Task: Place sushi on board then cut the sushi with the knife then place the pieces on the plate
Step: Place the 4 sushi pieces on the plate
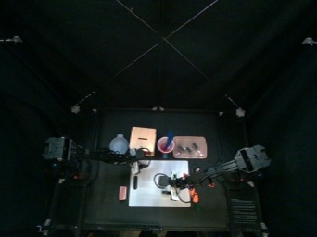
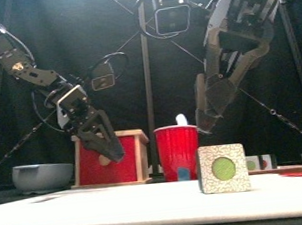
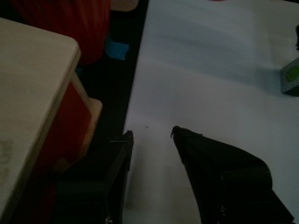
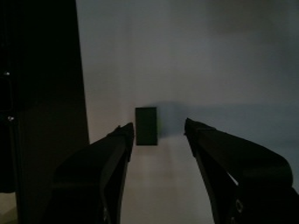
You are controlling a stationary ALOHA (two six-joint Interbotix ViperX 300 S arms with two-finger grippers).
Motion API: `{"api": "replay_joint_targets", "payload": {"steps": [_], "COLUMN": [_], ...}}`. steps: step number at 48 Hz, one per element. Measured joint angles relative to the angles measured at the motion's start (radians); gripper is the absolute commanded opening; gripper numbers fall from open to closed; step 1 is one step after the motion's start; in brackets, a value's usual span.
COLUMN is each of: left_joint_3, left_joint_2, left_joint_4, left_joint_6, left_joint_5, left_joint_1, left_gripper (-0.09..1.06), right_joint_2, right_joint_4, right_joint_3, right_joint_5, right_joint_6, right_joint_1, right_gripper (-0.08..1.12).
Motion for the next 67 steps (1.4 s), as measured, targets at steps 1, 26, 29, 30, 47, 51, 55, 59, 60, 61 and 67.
{"api": "replay_joint_targets", "payload": {"steps": [1,26,29,30,47,51,55,59,60,61,67], "left_joint_3": [0.0,0.0,0.0,0.0,0.0,0.0,0.0,0.0,0.0,0.0,0.0], "left_joint_2": [0.002,0.002,0.0,0.0,0.002,0.0,0.0,0.0,0.0,0.0,0.002], "left_joint_4": [0.0,0.002,0.0,0.0,0.002,0.002,0.0,0.002,0.002,0.002,0.0], "left_joint_6": [0.0,0.0,0.0,0.0,0.0,0.0,0.0,0.0,0.0,0.0,0.0], "left_joint_5": [0.0,0.002,0.002,0.002,0.002,0.002,0.002,0.002,0.002,0.002,0.002], "left_joint_1": [0.0,0.0,0.0,0.0,0.0,0.002,0.0,0.0,0.0,0.002,0.0], "left_gripper": [0.8,0.8,0.8,0.8,0.8,0.8,0.8,0.8,0.8,0.8,0.8], "right_joint_2": [0.006,0.138,0.146,0.147,0.107,0.054,-0.028,-0.107,-0.129,-0.149,-0.282], "right_joint_4": [0.0,0.018,0.017,0.017,0.048,0.058,0.067,0.077,0.08,0.083,0.086], "right_joint_3": [-0.005,-0.044,-0.044,-0.046,-0.005,0.034,0.086,0.129,0.141,0.153,0.233], "right_joint_5": [0.002,0.003,0.003,0.003,0.003,0.005,0.014,0.028,0.032,0.04,0.103], "right_joint_6": [0.0,0.002,0.002,0.002,0.009,0.008,0.008,0.008,0.008,0.008,0.002], "right_joint_1": [0.002,0.005,0.005,0.005,-0.061,-0.095,-0.141,-0.192,-0.207,-0.221,-0.341], "right_gripper": [0.85,0.82,0.76,0.74,0.54,0.54,0.54,0.54,0.54,0.54,0.54]}}
